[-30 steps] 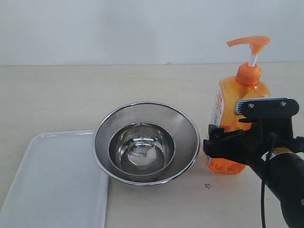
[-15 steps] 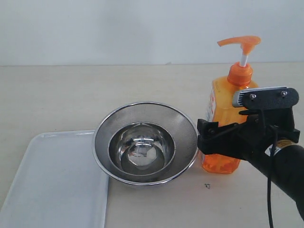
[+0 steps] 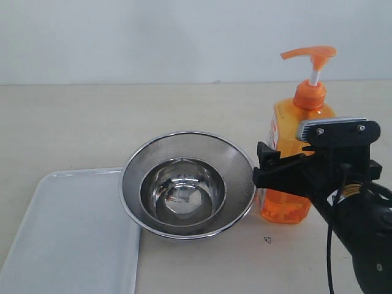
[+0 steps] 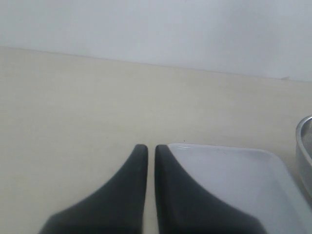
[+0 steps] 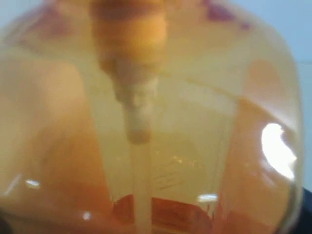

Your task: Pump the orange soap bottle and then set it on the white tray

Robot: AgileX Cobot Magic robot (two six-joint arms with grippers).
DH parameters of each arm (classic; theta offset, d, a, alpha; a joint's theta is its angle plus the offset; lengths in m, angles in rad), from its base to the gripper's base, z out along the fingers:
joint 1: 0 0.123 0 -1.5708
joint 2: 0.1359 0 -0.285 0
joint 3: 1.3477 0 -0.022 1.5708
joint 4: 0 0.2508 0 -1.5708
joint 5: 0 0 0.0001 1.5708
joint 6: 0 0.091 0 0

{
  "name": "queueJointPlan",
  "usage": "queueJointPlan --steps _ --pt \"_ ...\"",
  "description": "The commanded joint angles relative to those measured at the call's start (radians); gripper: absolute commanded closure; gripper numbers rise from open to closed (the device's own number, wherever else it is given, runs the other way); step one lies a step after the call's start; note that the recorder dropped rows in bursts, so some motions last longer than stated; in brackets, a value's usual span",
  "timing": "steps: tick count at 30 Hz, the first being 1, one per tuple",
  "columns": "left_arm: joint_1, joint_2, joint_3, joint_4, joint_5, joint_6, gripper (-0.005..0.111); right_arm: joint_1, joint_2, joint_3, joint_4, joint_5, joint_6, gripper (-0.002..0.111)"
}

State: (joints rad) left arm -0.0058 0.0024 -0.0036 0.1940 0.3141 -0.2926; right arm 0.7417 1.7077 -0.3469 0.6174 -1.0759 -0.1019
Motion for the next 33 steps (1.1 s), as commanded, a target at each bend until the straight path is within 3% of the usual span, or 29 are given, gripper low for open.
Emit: queueJointPlan --steps 1,7,8,23,33 --pt "-0.005 -0.002 0.004 0.004 0.001 -0.003 0.102 -0.005 0.01 -0.005 0.005 -0.067 0.017 0.044" --pt "-0.005 -0.002 0.004 0.004 0.001 -0.003 0.102 -0.005 0.012 -0.005 0.003 -0.072 0.014 0.103" --pt "-0.005 -0.002 0.004 0.004 0.001 -0.003 0.102 -0.005 0.012 -0.005 0.003 -0.072 0.003 0.108" --pt "-0.005 -0.002 0.004 0.004 0.001 -0.003 0.102 -0.005 0.01 -0.005 -0.069 -0.145 -0.467 0.108" --pt "-0.005 -0.002 0.004 0.004 0.001 -0.003 0.102 -0.005 0.01 -0.005 -0.148 -0.145 -0.555 0.108"
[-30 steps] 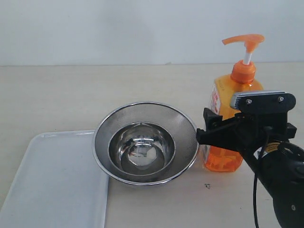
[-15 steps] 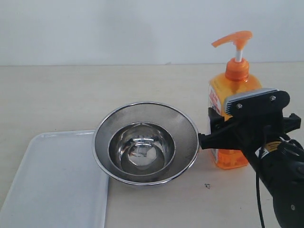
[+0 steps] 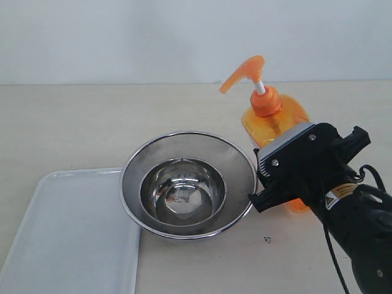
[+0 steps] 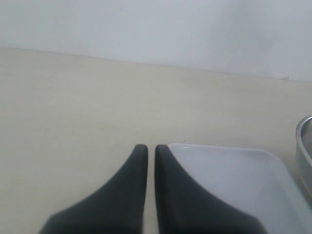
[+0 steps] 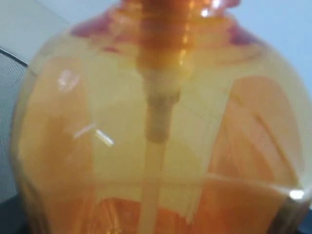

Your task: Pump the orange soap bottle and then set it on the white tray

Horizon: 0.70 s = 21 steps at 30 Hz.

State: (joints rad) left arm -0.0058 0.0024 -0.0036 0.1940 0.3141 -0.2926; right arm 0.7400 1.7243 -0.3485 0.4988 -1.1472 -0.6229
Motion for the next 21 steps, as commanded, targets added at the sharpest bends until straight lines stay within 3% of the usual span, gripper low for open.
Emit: queueJointPlan --steps 1,13,17,21 --pt "-0.005 -0.002 0.004 0.004 0.001 -0.003 0.102 -0.003 -0.007 -0.003 -0.031 -0.074 -0.032 0.108" --pt "-0.005 -0.002 0.004 0.004 0.001 -0.003 0.102 -0.003 -0.007 -0.003 -0.041 -0.074 -0.035 0.108" --pt "-0.005 -0.002 0.004 0.076 -0.001 0.052 0.102 -0.003 -0.007 -0.003 -0.039 -0.074 -0.052 0.108" --pt "-0.005 -0.002 0.004 0.089 -0.139 0.06 0.102 -0.003 -0.007 -0.003 -0.039 -0.074 -0.059 0.108"
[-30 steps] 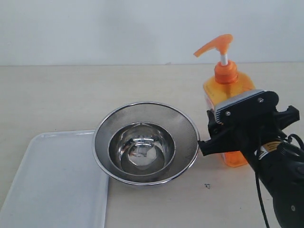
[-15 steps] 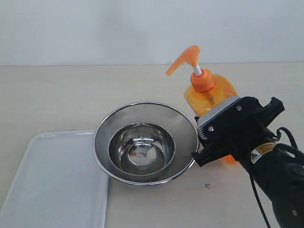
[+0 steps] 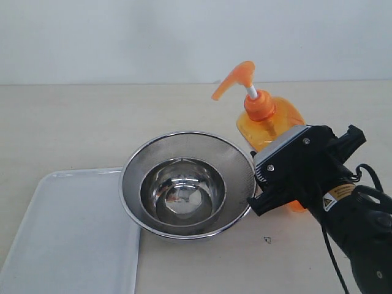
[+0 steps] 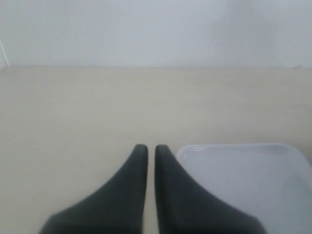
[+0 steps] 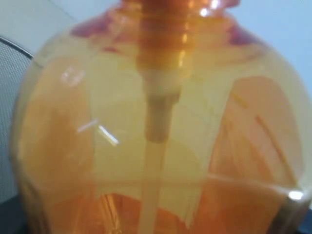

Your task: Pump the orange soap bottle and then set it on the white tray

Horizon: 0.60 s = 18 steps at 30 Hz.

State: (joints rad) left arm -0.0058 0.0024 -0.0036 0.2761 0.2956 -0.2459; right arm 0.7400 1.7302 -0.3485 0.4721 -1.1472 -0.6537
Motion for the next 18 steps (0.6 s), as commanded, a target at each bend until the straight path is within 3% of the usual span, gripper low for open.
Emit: queueJointPlan --steps 1,10,15,18 --pt "-0.005 -0.002 0.004 -0.003 -0.145 0.013 0.102 -0.003 -0.013 -0.003 -0.012 -0.074 -0.036 0.108" --pt "-0.005 -0.002 0.004 -0.031 -0.296 -0.008 0.102 -0.003 -0.013 -0.003 -0.012 -0.074 -0.072 0.108" --pt "-0.005 -0.002 0.004 -0.226 -0.393 -0.316 0.102 -0.003 -0.013 -0.003 -0.012 -0.074 -0.076 0.108" --pt "-0.005 -0.002 0.004 -0.247 -0.417 -0.487 0.102 -0.003 -0.013 -0.003 -0.012 -0.074 -0.078 0.108"
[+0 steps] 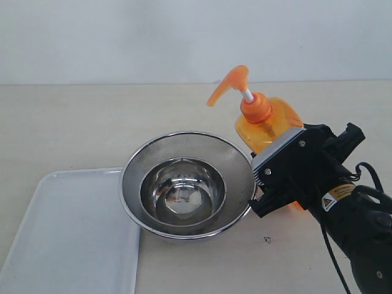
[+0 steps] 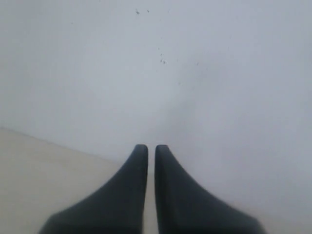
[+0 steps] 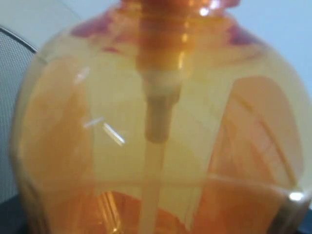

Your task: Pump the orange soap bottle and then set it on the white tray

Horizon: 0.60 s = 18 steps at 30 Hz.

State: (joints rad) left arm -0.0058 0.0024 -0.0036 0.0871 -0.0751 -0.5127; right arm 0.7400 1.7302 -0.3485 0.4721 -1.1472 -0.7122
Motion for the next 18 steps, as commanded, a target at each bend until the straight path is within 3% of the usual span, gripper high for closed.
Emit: queueJointPlan --steps 1,6,12,18 --pt "-0.005 -0.002 0.004 -0.05 -0.048 -0.238 0.102 -0.003 -0.013 -0.003 -0.012 -0.074 -0.02 0.108" --pt "-0.005 0.005 -0.054 0.079 -0.035 -0.24 0.102 -0.003 -0.013 -0.003 -0.012 -0.074 -0.02 0.108" --pt "-0.016 0.22 -0.245 0.092 0.116 -0.25 0.102 -0.003 -0.013 -0.003 -0.012 -0.074 -0.022 0.108" --pt "-0.132 0.533 -0.399 0.092 0.157 -0.22 0.102 -0.003 -0.013 -0.003 -0.012 -0.074 -0.031 0.108"
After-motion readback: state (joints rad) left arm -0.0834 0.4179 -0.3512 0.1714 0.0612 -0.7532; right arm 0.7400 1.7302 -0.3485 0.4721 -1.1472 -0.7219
